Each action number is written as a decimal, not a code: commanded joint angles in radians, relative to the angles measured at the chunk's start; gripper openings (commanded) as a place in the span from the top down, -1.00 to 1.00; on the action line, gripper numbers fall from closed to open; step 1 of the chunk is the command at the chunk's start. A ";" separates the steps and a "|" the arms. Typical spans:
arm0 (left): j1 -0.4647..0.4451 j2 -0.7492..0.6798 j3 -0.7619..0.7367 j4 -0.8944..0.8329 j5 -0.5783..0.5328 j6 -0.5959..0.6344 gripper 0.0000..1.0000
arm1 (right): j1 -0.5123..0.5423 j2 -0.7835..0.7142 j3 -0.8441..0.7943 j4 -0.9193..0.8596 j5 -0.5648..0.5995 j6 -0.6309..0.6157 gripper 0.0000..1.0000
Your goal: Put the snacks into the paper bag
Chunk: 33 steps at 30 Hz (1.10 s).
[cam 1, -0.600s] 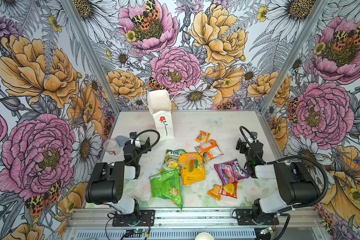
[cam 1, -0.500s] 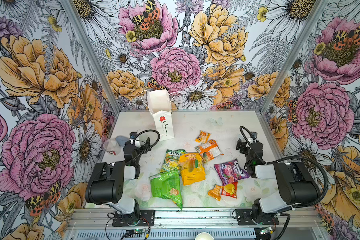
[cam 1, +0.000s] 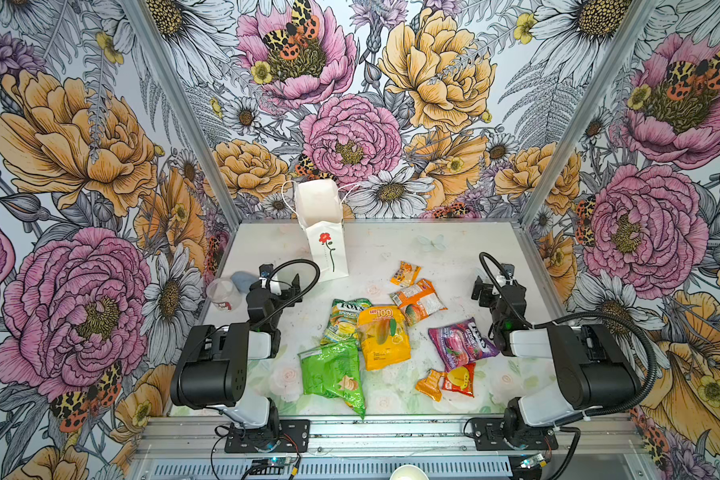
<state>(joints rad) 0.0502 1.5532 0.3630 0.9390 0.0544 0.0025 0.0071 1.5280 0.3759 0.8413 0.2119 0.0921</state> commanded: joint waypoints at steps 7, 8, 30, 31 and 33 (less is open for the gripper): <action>0.007 0.001 0.016 0.005 0.026 0.002 -0.97 | -0.005 -0.002 0.015 0.009 -0.007 0.003 -1.00; 0.007 0.000 0.016 0.007 0.025 0.002 -0.97 | -0.005 -0.002 0.016 0.010 -0.007 0.003 -1.00; 0.005 -0.004 0.005 0.023 0.033 0.008 -0.97 | -0.004 -0.003 0.012 0.014 -0.011 0.000 -0.99; -0.005 -0.027 -0.018 0.046 0.044 0.024 -0.97 | -0.004 -0.004 0.006 0.024 -0.038 -0.013 -1.00; -0.048 -0.096 -0.071 0.077 -0.013 0.059 -0.97 | -0.005 -0.019 -0.006 0.031 -0.122 -0.044 -0.99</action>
<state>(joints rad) 0.0402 1.5322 0.3439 0.9474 0.0601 0.0151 0.0071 1.5276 0.3759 0.8440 0.1783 0.0818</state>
